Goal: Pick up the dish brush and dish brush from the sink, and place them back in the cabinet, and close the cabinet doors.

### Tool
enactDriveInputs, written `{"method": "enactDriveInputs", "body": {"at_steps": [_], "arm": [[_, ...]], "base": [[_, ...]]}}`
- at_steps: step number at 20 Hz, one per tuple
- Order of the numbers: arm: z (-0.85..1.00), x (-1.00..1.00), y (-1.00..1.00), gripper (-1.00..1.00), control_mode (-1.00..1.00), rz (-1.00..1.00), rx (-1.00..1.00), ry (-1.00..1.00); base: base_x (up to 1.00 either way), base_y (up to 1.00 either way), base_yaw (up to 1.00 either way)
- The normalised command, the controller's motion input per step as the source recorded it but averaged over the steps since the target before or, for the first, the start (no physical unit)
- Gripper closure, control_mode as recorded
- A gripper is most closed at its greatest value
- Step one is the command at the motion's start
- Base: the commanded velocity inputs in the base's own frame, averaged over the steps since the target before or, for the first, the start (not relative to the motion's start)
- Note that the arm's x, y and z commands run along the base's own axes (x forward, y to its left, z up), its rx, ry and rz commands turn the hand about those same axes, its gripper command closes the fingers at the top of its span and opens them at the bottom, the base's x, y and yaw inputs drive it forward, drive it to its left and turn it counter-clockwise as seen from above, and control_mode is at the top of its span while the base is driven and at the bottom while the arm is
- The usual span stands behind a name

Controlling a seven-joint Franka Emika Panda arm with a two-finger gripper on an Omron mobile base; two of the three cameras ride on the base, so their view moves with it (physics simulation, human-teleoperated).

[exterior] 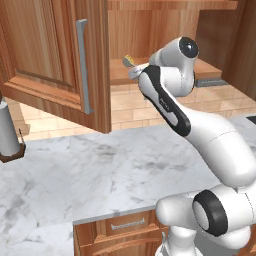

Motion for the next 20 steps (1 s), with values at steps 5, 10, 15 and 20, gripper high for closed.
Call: {"method": "enactDriveInputs", "body": {"at_steps": [5,10,15,20], "arm": [[0.28,-0.47,-0.08,-1.00,-1.00,-0.07,0.00,0.00],[0.10,-0.55,-0.06,-1.00,-1.00,-0.05,0.00,0.00],[0.00,-0.63,-0.09,-1.00,-1.00,0.00,0.00,0.00],[0.00,-0.61,-0.13,-1.00,-1.00,0.00,0.00,0.00]], "base": [[0.00,0.00,0.00],[0.00,0.00,0.00],[0.00,0.00,0.00],[0.00,0.00,0.00]]}}
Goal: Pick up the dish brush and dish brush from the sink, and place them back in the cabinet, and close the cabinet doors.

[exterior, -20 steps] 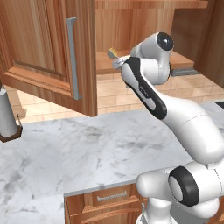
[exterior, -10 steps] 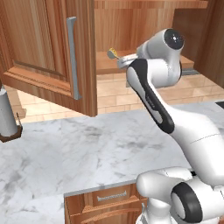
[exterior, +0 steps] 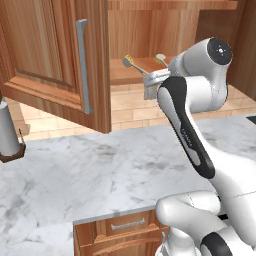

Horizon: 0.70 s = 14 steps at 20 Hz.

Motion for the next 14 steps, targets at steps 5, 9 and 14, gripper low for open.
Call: {"method": "enactDriveInputs", "body": {"at_steps": [5,9,14], "arm": [[0.00,-0.48,-0.07,-1.00,-1.00,0.00,0.00,0.00],[0.01,-0.38,-0.08,-1.00,-1.00,0.00,0.00,0.00],[0.04,-0.38,-0.16,-1.00,-1.00,0.00,0.00,0.00]], "base": [[0.00,0.00,0.00],[0.00,0.00,0.00],[0.00,0.00,0.00]]}}
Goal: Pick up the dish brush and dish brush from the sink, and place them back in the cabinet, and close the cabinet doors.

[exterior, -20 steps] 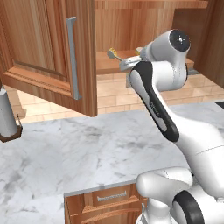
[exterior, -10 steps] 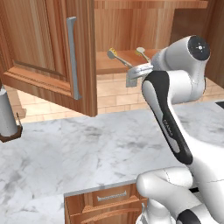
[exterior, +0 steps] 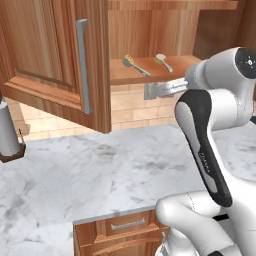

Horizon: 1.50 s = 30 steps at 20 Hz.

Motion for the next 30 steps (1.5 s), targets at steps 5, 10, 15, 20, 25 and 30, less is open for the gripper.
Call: {"method": "enactDriveInputs", "body": {"at_steps": [5,10,15,20,25,30], "arm": [[0.01,-0.37,-0.18,-1.00,-1.00,0.00,0.00,0.00],[0.05,-0.37,-0.13,-1.00,-1.00,0.00,0.00,0.00],[0.04,-0.35,-0.08,-1.00,-1.00,0.00,0.00,0.00],[0.00,-0.36,-0.15,-1.00,-1.00,0.00,0.00,0.00],[0.00,-0.34,-0.20,-1.00,-1.00,0.00,0.00,-0.01],[0.00,-0.31,-0.14,-1.00,-1.00,0.00,0.00,-0.01]], "base": [[0.00,0.00,0.00],[0.00,0.00,0.00],[0.00,0.00,0.00],[0.00,0.00,0.00],[0.00,0.00,0.00],[0.00,0.00,0.00]]}}
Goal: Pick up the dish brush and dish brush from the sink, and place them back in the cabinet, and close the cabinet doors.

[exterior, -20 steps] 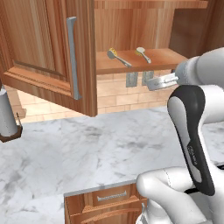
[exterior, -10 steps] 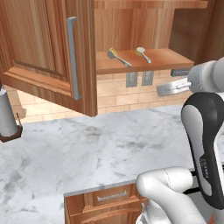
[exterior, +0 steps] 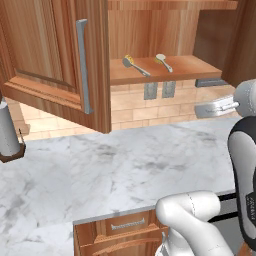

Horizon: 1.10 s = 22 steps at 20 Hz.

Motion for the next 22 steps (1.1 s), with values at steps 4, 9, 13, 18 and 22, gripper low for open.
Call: {"method": "enactDriveInputs", "body": {"at_steps": [4,9,13,18,22], "arm": [[0.00,-0.35,-0.19,-1.00,-1.00,0.00,0.00,-0.03],[0.00,-0.32,-0.18,-1.00,-1.00,0.00,0.00,-0.03],[0.00,-0.15,-0.16,-1.00,-1.00,-0.01,0.00,-0.05],[0.00,-0.09,-0.19,-1.00,-1.00,-0.01,0.00,-0.08],[0.00,-0.01,-0.15,-1.00,-1.00,-0.04,0.00,-0.07]], "base": [[0.00,0.00,0.00],[0.00,0.00,0.00],[0.00,0.00,0.00],[0.00,0.00,0.00],[0.00,0.00,0.00]]}}
